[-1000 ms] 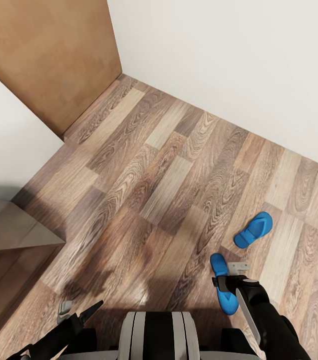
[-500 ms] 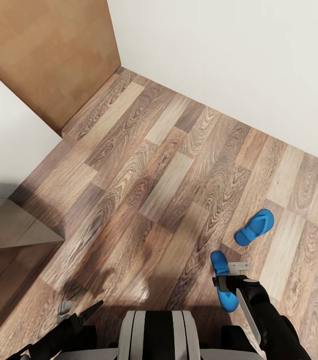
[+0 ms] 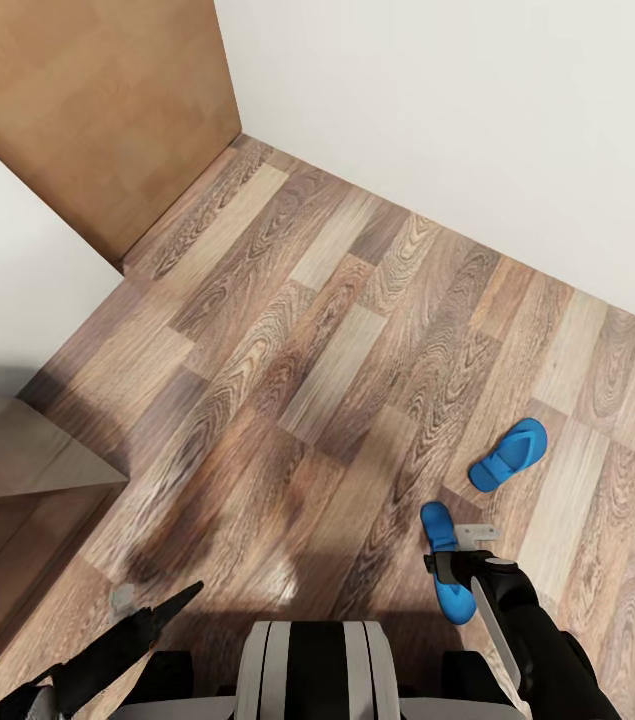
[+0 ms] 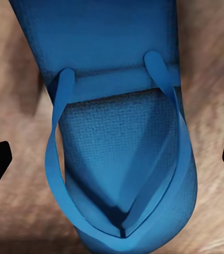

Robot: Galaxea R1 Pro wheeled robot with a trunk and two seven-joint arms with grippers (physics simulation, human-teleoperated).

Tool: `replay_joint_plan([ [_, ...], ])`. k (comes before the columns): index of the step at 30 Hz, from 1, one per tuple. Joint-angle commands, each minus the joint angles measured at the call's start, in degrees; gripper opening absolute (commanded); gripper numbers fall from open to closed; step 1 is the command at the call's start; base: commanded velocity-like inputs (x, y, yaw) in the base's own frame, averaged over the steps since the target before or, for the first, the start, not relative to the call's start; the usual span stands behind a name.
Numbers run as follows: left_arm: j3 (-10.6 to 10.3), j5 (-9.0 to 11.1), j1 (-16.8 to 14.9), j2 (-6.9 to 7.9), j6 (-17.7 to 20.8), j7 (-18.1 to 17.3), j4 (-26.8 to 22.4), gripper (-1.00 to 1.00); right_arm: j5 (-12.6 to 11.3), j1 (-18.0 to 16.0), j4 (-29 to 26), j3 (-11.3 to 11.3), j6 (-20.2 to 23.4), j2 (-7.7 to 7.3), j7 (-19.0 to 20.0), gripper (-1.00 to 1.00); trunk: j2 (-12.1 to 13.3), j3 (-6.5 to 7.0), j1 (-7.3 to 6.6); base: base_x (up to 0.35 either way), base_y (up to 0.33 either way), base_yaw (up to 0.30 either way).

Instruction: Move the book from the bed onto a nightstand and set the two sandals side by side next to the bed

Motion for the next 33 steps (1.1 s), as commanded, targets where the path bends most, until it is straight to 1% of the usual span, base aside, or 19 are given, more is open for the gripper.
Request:
replay_joint_plan([
  [1,0.01,0.27,-0.01,0.0,1.37,-0.7,-1.7,1.0,0.06,-0.01,-0.07,0.02,0.28,-0.01,-0.04,1.0,-0.01,-0.03,-0.01,0.0,0.0,0.0],
  [4,0.0,0.29,0.01,-0.06,3.39,-1.19,-4.51,1.0,0.06,-0.01,-0.07,-0.01,0.28,-0.01,-0.04,1.0,-0.01,-0.03,-0.01,0.0,0.0,0.0],
  [5,0.0,0.3,0.02,-0.12,4.99,-1.38,-6.31,1.0,0.06,-0.01,-0.07,-0.03,0.28,-0.01,-0.04,1.0,-0.01,-0.03,-0.01,0.0,0.0,0.0],
  [7,-0.02,0.31,-0.02,-0.2,6.98,-1.5,-8.52,1.0,0.06,-0.01,-0.07,-0.04,0.28,-0.01,-0.04,1.0,-0.01,-0.03,-0.01,0.0,0.0,0.0],
  [10,-0.02,0.31,-0.01,-0.27,8.36,-1.6,-10.5,1.0,0.06,-0.01,-0.07,-0.05,0.28,-0.01,-0.04,1.0,-0.01,-0.03,-0.01,0.0,0.0,0.0],
  [15,-0.07,0.36,0.0,-0.3,9.15,-1.68,-11.69,1.0,0.06,-0.01,-0.07,-0.05,0.28,-0.01,-0.04,1.0,-0.01,-0.03,-0.01,0.0,0.0,0.0],
  [24,-0.24,0.4,-0.01,-0.44,9.4,-1.71,-11.96,1.0,0.06,-0.01,-0.07,0.03,0.28,-0.01,-0.04,1.0,-0.01,-0.03,-0.01,0.0,0.0,0.0],
  [30,-0.26,0.34,0.0,-1.1,9.21,-1.64,-11.68,1.0,0.06,-0.01,0.0,0.06,0.28,0.05,-0.04,1.0,-0.01,-0.03,-0.01,0.0,0.0,0.0],
  [33,-0.26,0.32,-0.02,-1.15,9.21,-1.66,-11.62,1.0,0.06,-0.01,0.01,-0.04,0.28,0.01,-0.04,1.0,-0.01,-0.03,-0.01,0.0,0.0,0.0],
])
